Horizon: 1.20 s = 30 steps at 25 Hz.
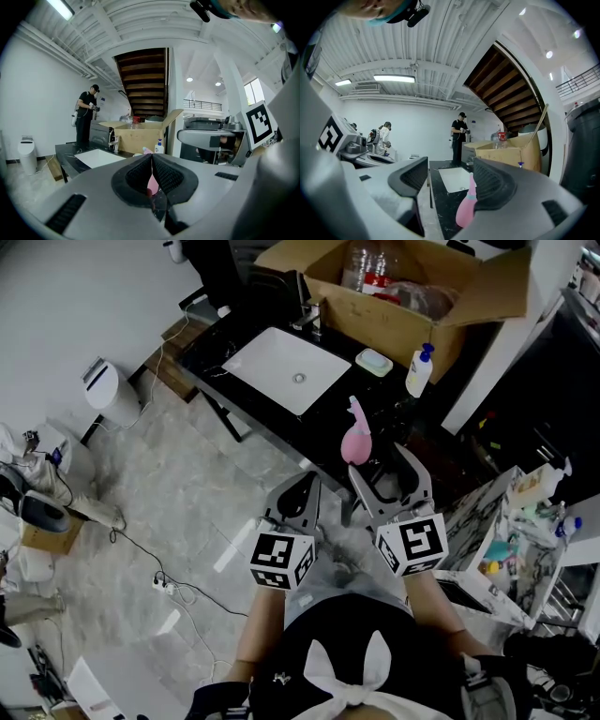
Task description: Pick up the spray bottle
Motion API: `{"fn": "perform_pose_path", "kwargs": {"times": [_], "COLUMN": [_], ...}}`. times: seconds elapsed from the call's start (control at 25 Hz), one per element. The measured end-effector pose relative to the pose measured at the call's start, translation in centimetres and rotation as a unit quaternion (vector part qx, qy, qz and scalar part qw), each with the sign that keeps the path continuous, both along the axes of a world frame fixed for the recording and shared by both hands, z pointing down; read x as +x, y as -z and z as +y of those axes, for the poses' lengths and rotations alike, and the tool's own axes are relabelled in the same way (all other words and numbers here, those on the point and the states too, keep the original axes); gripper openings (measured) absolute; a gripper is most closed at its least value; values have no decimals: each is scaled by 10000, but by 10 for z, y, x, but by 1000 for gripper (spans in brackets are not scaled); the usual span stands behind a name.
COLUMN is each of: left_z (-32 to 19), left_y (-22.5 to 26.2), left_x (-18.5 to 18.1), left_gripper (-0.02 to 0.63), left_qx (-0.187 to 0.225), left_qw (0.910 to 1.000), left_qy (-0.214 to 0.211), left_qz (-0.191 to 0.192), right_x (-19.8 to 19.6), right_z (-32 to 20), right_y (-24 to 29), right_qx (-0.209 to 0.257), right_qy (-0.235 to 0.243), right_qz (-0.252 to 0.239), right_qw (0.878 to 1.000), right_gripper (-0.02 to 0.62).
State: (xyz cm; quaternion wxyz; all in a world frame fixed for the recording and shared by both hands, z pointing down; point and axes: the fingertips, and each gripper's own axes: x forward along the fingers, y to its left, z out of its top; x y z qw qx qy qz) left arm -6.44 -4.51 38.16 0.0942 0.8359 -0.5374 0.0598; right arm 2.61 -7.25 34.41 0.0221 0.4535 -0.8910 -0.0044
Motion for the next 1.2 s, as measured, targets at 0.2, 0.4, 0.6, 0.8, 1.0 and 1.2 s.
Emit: {"fn": "perform_pose_path", "kwargs": {"times": [0.2,0.4,0.6,0.8,1.0,1.2], "left_z": [-10,-25,-36,-42,-56,-71], "left_y": [-4,-3,-6,-16,-20,-24], "left_x": [2,4,10,11,-1,-6], "left_gripper": [26,26,26,26,26,26], "left_qx": [-26,-40,-76,-175,-198,-239], "left_qw": [10000,9999,9998,9995,9995,9995], "left_qy": [-33,-101,-181,-260,-226,-218], "left_qz": [7,24,45,-48,-42,-12], "right_x": [0,-2,-2,-3,-6,-10], "right_z": [-11,-23,-33,-44,-59,-75], "right_y": [-8,-11,-19,-38,-49,-57], "right_qx": [-107,-182,-282,-490,-596,-694], "right_qy": [-9,9,12,-38,-101,-87], "right_qz": [36,62,84,71,91,165], "right_qw": [9999,9998,9996,9988,9981,9974], "right_gripper": [287,287,287,287,287,286]}}
